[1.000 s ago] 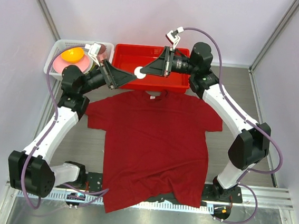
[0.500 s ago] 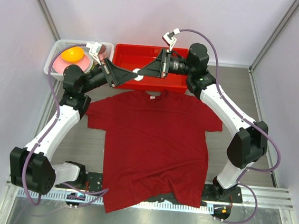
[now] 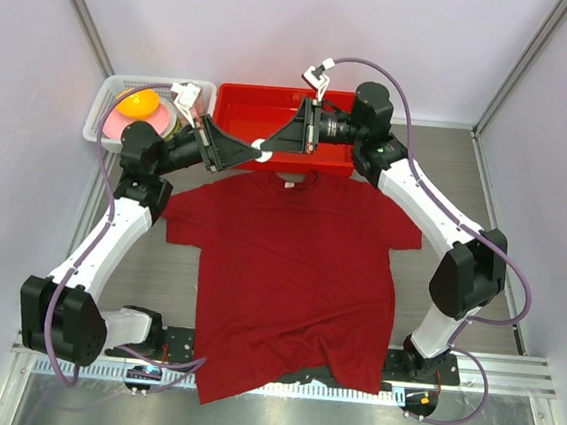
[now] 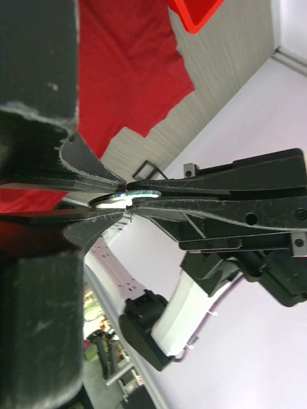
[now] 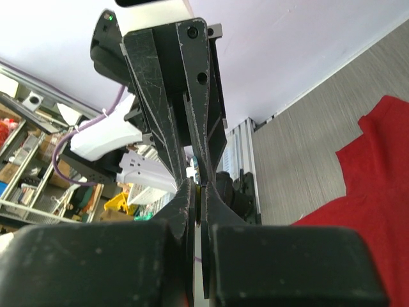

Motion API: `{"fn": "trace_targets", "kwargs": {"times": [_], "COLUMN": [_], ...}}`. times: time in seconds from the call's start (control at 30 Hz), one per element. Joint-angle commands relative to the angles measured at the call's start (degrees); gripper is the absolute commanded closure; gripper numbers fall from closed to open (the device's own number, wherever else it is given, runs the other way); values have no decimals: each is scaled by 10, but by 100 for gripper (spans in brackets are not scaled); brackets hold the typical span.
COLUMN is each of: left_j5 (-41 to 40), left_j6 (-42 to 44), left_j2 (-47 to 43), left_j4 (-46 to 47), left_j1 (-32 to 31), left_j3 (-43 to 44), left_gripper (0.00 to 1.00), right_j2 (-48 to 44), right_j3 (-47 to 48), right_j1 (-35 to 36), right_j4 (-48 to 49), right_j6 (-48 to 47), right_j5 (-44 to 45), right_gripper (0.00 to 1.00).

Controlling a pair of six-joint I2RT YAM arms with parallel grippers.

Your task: Pin the brooch onto the clothing

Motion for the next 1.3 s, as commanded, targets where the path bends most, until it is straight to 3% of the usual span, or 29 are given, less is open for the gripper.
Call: {"fn": "trace_targets", "kwargs": {"times": [0.0, 0.13, 0.3, 0.77, 0.93, 1.03, 1.07, 1.1, 1.13, 1.2, 1.27], "left_j5": [93, 91, 104, 106, 111, 91, 77, 60, 14, -52, -139], "left_j6": [55, 65, 63, 118, 160, 175, 186, 211, 224, 261, 280], "left_j2": [-3, -5, -2, -9, -15, -20, -24, -29, -33, -53, -72], "left_j4": [-28, -48, -49, -120, -181, -214, -231, -270, -290, -368, -434], "left_j1": [-4, -4, -4, -6, -11, -10, -8, -6, -2, 1, 5], "left_j3": [21, 21, 25, 33, 41, 41, 40, 38, 35, 26, 17], "left_gripper": [81, 85, 98, 90, 100, 100, 100, 100, 100, 100, 100], "right_j2": [-7, -5, -3, -2, -2, -1, 1, 2, 4, 3, -8], "right_j3": [18, 17, 14, 35, 39, 50, 60, 73, 99, 122, 121], "right_j1": [6, 10, 17, 32, 32, 32, 29, 26, 25, 24, 24], "right_j4": [-25, -32, -40, -106, -110, -117, -184, -221, -257, -363, -412], "right_j6": [-42, -43, -46, -101, -107, -137, -167, -199, -275, -345, -438], "right_j5": [-17, -25, -36, -33, -31, -15, 23, 47, 71, 201, 282], "right_gripper": [99, 99, 99, 99, 99, 98, 94, 79, 72, 55, 51]}}
